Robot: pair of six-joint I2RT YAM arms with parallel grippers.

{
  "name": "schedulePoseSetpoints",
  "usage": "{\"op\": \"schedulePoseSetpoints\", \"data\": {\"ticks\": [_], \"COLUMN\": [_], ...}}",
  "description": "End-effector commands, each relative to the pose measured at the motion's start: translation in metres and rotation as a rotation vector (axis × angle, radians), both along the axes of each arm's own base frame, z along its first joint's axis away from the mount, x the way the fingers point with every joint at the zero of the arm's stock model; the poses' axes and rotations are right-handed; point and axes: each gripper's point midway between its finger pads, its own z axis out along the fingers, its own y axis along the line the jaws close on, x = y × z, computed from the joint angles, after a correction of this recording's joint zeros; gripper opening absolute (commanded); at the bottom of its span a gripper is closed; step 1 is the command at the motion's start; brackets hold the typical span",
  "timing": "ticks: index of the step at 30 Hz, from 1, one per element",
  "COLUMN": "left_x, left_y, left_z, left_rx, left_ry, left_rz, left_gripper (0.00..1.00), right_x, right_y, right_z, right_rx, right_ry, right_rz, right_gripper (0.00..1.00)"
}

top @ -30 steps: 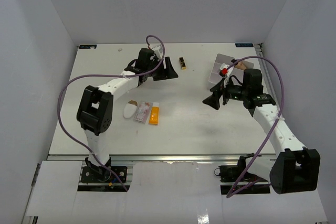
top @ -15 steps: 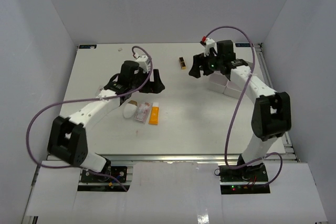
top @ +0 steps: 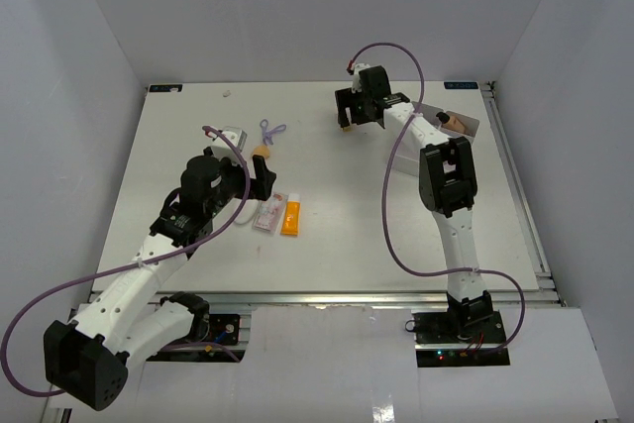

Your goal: Organize the makeup

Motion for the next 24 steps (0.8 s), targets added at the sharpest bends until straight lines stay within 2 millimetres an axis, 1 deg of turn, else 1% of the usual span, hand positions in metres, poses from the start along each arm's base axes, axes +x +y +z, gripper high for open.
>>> {"op": "schedulePoseSetpoints", "data": {"ticks": [1,8,10,13,15,19,23,24], "left_x": [0.003,0.001,0.001,0.001,0.001,0.001,0.001,0.001], "left_y": [0.006,0.005,0.005,0.004,0.004,0.004,0.004,0.004], "left_z": [0.01,0.011,0.011,0.01,0.01,0.011,0.012,0.012], "left_rx": [0.012,0.003,0.003,0.002,0.002,0.001,0.0,-0.001], "left_ry": [-0.042,-0.042,-0.039,-0.038,-0.035,-0.039,-0.041,-0.041], "left_rz": [0.023,0.018,0.014,0.01,0.01,0.013,0.013,0.012], "left_gripper": [0.98,0.98,0.98,0.98,0.98,0.98,0.98,0.98], "right_x": [0.028,0.038,0.04,0.042,0.044,0.044,0.042,0.041], "right_y": [0.011,0.015,0.014,0.013,0.012,0.012,0.015,0.016], "right_z": [0.025,-0.01,-0.018,-0.025,-0.027,-0.03,-0.03,-0.026], "right_rx": [-0.006,-0.039,-0.048,-0.059,-0.064,-0.073,-0.072,-0.068], "right_ry": [-0.126,-0.116,-0.111,-0.109,-0.113,-0.115,-0.114,-0.119], "right_rz": [-0.062,-0.097,-0.104,-0.104,-0.108,-0.111,-0.072,-0.062], "right_gripper": [0.83,0.79,0.76,0.68,0.59,0.5,0.31,0.26]}}
